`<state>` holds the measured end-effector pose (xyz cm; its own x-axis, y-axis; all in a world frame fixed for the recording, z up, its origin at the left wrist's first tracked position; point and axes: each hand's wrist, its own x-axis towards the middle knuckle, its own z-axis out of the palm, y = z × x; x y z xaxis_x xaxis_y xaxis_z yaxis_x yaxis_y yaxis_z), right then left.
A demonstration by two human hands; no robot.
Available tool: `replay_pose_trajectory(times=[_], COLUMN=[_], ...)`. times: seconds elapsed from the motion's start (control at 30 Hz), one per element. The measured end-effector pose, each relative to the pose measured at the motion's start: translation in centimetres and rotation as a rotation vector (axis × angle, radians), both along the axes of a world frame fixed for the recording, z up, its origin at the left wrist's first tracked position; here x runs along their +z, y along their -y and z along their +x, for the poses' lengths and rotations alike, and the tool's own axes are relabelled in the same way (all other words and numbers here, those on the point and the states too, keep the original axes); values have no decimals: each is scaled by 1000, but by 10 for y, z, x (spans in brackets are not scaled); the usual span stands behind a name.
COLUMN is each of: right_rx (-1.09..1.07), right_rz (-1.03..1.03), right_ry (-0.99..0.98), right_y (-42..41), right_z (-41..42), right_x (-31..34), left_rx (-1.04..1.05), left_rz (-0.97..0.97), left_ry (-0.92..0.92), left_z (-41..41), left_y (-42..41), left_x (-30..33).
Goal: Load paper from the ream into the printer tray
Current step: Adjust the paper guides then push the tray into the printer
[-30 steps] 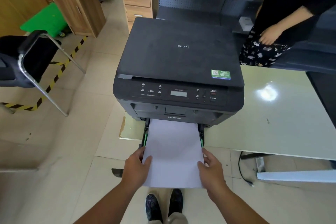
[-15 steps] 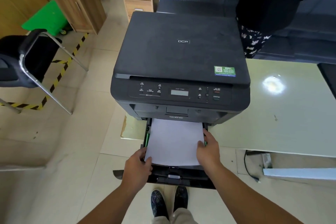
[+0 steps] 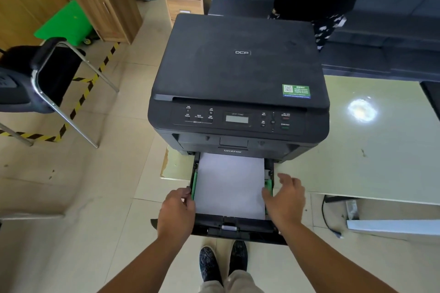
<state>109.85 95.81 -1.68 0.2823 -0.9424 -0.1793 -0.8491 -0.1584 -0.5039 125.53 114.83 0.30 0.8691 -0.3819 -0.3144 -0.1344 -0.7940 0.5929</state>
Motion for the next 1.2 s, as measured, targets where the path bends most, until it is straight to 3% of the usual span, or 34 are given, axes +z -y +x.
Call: replay_pose_trajectory(times=[0.13, 0.27, 0.53, 1.2], right_rx=[-32, -84, -35, 27], right_rz=[212, 280, 233, 191], right_ry=[45, 114, 12, -10], right_y=[-6, -6, -4, -10], right_z=[-23, -24, -15, -9], right_x=[-9, -8, -6, -5], left_rx=[-37, -68, 13, 61], left_rz=[-32, -23, -30, 31], left_ry=[-45, -43, -74, -19], left_z=[0, -4, -6, 5], left_y=[13, 21, 28, 30], left_x=[-1, 0, -2, -16])
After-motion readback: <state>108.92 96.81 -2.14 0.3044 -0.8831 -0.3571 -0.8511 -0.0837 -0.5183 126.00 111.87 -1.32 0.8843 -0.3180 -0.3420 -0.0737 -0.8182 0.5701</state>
